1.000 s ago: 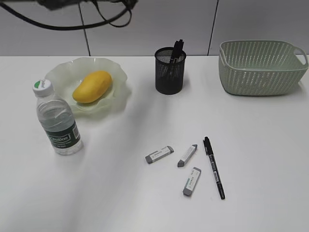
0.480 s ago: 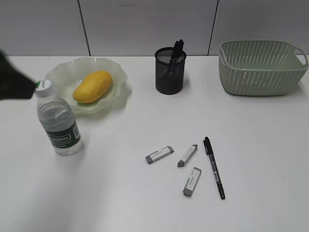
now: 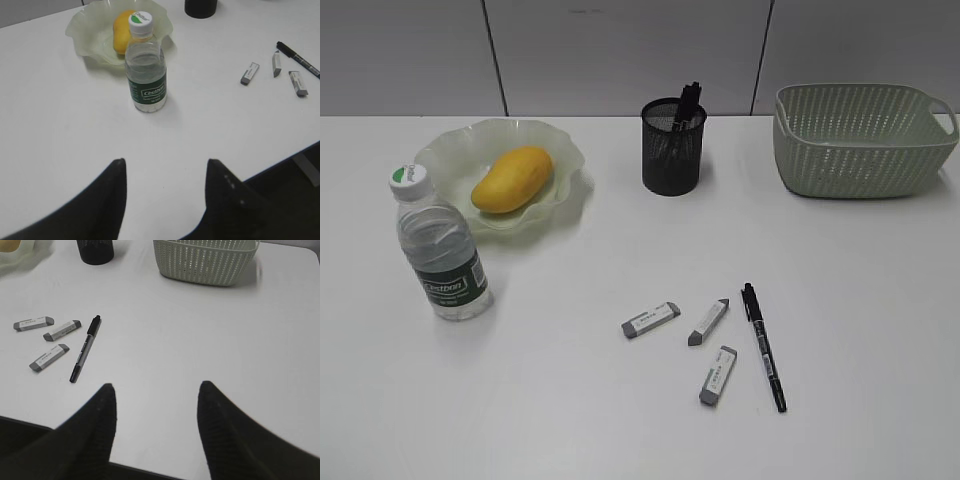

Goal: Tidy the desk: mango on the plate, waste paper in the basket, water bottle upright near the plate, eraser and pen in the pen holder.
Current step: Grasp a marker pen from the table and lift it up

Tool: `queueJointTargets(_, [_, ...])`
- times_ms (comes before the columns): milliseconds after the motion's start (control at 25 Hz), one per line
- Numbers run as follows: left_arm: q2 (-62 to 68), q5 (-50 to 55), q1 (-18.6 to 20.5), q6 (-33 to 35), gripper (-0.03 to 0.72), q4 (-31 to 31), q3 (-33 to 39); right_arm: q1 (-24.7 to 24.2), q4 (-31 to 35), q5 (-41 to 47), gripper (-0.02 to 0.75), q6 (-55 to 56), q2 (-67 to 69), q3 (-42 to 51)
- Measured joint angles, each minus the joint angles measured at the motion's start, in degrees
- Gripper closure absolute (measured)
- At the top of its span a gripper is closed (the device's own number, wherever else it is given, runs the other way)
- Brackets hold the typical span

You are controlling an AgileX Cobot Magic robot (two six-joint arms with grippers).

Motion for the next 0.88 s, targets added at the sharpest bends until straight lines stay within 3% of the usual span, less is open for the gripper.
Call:
queueJointTargets(240, [-4.1, -0.5, 0.9, 0.0, 0.307, -0.4, 0.5, 0.0, 0.0, -1.2, 0.318, -1.2, 0.7, -0.4])
queueJointTargets(400, [-4.4, -0.7, 1.2, 0.1, 0.307, -1.1, 0.6, 0.0, 0.0, -6.0, 0.318, -1.6, 12.5, -1.2])
queueJointTargets(520, [-4.5, -0.8, 4.1, 0.1, 0.307, -1.9, 0.6, 0.0, 1.0, -13.0, 0.318, -1.4, 32.5, -2.2])
queueJointTargets(640, [-4.5, -0.9, 9.7, 0.1, 0.307, -1.9, 0.6, 0.0, 4.6, -19.7, 0.318, -0.6, 53.7, -6.7])
queueJointTargets(880, [-5.2, -0.9, 19.8, 0.1, 0.307, -2.0, 0.6, 0.4, 11.6, -24.1, 0.318, 0.4, 90.9, -22.7])
